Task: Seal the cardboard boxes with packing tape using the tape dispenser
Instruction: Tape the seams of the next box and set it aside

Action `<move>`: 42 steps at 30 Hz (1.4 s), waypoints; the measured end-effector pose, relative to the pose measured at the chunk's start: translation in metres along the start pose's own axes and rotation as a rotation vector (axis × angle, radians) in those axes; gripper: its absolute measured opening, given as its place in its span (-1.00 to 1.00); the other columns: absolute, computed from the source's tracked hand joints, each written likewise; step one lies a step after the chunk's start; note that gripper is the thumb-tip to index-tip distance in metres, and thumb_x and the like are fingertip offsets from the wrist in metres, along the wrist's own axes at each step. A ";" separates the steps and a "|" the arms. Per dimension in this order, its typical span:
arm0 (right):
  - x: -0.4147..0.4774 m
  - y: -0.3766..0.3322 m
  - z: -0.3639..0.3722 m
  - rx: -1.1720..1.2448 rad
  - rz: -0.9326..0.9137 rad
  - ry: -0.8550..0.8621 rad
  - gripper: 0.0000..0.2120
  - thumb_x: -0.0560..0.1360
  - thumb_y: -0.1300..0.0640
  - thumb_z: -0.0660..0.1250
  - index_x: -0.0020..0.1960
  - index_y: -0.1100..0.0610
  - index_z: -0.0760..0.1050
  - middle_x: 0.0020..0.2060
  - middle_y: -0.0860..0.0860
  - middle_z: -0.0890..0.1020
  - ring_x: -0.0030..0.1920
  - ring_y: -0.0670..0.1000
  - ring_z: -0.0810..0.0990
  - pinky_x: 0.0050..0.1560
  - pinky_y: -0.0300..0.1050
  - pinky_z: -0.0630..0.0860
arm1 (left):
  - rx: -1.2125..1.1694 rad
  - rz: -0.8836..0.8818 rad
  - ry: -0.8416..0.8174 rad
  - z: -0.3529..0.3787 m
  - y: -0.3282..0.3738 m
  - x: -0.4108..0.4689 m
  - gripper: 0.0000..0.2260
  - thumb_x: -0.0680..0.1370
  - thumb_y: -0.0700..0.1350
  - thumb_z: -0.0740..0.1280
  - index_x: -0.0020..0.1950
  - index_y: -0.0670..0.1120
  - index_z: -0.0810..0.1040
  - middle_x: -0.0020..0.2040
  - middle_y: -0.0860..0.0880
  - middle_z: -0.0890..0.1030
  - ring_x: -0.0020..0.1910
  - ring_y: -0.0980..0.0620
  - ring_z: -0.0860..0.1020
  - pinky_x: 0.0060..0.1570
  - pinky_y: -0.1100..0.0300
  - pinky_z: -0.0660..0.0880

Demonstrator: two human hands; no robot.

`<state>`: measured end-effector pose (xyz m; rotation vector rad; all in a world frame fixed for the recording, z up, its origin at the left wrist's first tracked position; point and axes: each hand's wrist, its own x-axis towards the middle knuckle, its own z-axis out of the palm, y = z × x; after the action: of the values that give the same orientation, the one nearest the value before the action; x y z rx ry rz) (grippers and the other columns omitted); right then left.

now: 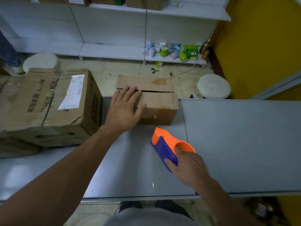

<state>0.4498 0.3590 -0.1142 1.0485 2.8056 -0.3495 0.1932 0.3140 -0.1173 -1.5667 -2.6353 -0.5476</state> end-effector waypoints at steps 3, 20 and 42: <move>-0.015 0.008 -0.013 0.139 -0.009 -0.087 -0.68 0.53 -0.26 0.16 -0.07 -0.01 0.28 -0.31 -0.08 0.42 -0.25 -0.04 0.52 -0.27 -0.19 0.35 | -0.022 -0.004 -0.024 0.001 -0.001 0.001 -0.43 0.59 0.22 0.00 0.52 -0.01 0.32 0.55 -0.01 0.27 0.56 -0.03 0.11 0.54 -0.01 -0.10; -0.038 -0.006 -0.068 1.980 0.243 -0.208 -0.34 -0.20 -0.08 0.71 -0.23 0.29 0.69 -0.39 0.21 0.66 -0.45 0.08 0.65 -0.45 -0.20 0.56 | -1.525 -0.787 -0.959 -0.066 0.050 -0.063 -0.38 0.55 0.35 0.13 0.13 -0.20 0.58 -0.16 -0.11 0.65 -0.23 0.03 0.61 -0.20 0.23 0.58; -0.017 -0.023 -0.056 2.085 0.208 -0.318 -0.33 -0.12 0.01 0.71 -0.15 0.38 0.65 -0.54 0.19 0.59 -0.54 0.08 0.59 -0.44 -0.12 0.55 | -1.376 -0.589 -0.936 -0.073 0.058 -0.075 -0.73 0.62 0.05 0.21 -0.24 -0.03 0.44 -0.37 0.05 0.41 -0.40 0.14 0.38 -0.36 0.33 0.38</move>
<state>0.4452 0.3465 -0.0531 0.9929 1.0921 -3.0775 0.2685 0.2532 -0.0473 -1.1612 -3.6242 -2.6780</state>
